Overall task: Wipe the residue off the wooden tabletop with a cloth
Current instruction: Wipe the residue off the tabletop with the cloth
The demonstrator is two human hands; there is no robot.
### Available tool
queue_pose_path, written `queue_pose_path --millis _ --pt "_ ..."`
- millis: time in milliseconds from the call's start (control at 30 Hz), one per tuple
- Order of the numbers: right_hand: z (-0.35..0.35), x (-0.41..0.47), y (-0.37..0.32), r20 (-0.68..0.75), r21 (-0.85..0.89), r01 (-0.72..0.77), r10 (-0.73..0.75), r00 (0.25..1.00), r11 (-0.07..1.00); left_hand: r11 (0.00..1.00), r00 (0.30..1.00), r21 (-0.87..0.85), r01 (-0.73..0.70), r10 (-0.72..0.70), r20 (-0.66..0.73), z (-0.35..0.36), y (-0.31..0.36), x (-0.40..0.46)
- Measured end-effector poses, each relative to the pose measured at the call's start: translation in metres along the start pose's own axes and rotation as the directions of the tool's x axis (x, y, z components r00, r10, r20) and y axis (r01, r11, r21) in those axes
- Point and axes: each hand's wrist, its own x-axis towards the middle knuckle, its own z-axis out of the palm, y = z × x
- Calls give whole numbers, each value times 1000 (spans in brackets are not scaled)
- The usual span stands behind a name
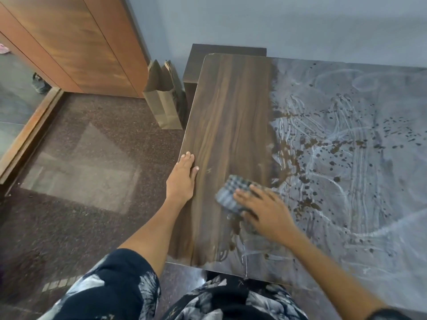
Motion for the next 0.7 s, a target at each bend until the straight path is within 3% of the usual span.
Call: queue_pose_path --millis 100,200,267,367,467,533,600,667,700 --pt "-12 40 28 -20 -43 -197 196 980 979 1000 1000 -3 15 -15 -7 -1 -1 -8" --pt "-7 77 3 -83 18 -313 313 946 950 1000 1000 -15 24 -24 -10 1 -1 -14" --pt "7 74 -26 -69 46 -241 243 967 970 999 1000 -27 21 -21 -20 2 -2 -16" --pt "28 23 -54 -73 -40 29 -32 997 999 999 999 -47 26 -28 -46 0 -2 -16" --pt "41 -25 -30 -40 -120 151 -157 987 981 997 997 -71 42 -46 -59 -2 -2 -16" --pt "33 -20 -3 -77 -163 49 -62 995 985 995 998 -89 37 -41 -49 -3 -2 -17" --pt "19 11 -1 -143 -93 -125 111 983 988 994 998 -103 31 -37 -50 -8 -2 -17" --pt "16 39 -30 -84 3 -220 219 972 976 997 997 -49 51 -54 -57 -19 3 -13" --pt "19 45 -53 -42 9 -206 206 978 979 998 996 3 69 -68 -51 -25 7 -11"
